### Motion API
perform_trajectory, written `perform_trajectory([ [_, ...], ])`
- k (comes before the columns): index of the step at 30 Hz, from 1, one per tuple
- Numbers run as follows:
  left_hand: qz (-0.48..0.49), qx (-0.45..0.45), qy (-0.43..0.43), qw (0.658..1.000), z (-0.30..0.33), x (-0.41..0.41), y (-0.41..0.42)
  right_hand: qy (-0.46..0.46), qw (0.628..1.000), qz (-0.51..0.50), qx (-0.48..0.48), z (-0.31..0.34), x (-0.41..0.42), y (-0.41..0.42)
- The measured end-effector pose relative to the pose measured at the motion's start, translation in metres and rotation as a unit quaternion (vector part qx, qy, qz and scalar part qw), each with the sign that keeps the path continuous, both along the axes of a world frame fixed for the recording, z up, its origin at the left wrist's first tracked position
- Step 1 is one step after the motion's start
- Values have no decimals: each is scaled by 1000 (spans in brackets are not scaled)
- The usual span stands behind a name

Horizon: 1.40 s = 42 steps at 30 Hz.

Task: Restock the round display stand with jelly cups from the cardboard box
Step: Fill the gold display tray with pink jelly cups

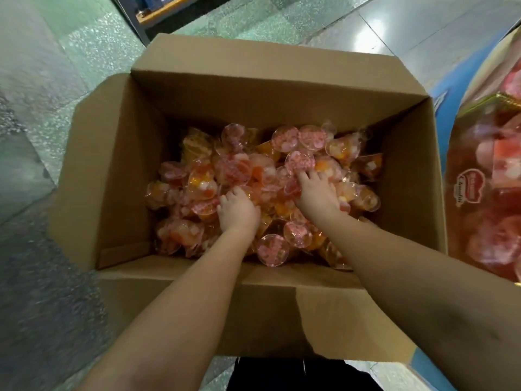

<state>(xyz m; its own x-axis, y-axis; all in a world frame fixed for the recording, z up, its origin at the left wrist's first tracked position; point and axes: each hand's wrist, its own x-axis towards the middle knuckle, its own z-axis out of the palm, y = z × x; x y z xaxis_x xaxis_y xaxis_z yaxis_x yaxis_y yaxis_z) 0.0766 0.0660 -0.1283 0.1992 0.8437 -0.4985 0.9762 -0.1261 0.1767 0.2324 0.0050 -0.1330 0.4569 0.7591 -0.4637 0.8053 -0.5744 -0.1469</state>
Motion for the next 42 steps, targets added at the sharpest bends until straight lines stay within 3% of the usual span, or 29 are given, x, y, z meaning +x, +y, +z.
perform_trajectory([
  [4,94,-51,-95,990,15,-10,4,47,996,-58,48,12,5,-15],
  [8,155,-112,-242,951,58,-28,-15,158,969,-130,142,51,1,-52],
  [11,157,-160,-328,918,98,-35,-42,217,937,-182,203,96,-7,-90],
  [15,98,-234,-378,891,144,-24,-77,264,908,-221,241,153,-9,-145],
  [19,15,-287,-392,874,180,7,-106,272,886,-258,274,195,-2,-196],
  [24,-163,-236,-357,889,218,63,-166,226,853,-319,346,231,16,-287],
  [33,-345,-236,-357,835,246,152,-342,126,787,-432,423,239,49,-495],
  [42,-398,-277,-319,814,228,206,-565,93,721,-540,425,220,63,-719],
])
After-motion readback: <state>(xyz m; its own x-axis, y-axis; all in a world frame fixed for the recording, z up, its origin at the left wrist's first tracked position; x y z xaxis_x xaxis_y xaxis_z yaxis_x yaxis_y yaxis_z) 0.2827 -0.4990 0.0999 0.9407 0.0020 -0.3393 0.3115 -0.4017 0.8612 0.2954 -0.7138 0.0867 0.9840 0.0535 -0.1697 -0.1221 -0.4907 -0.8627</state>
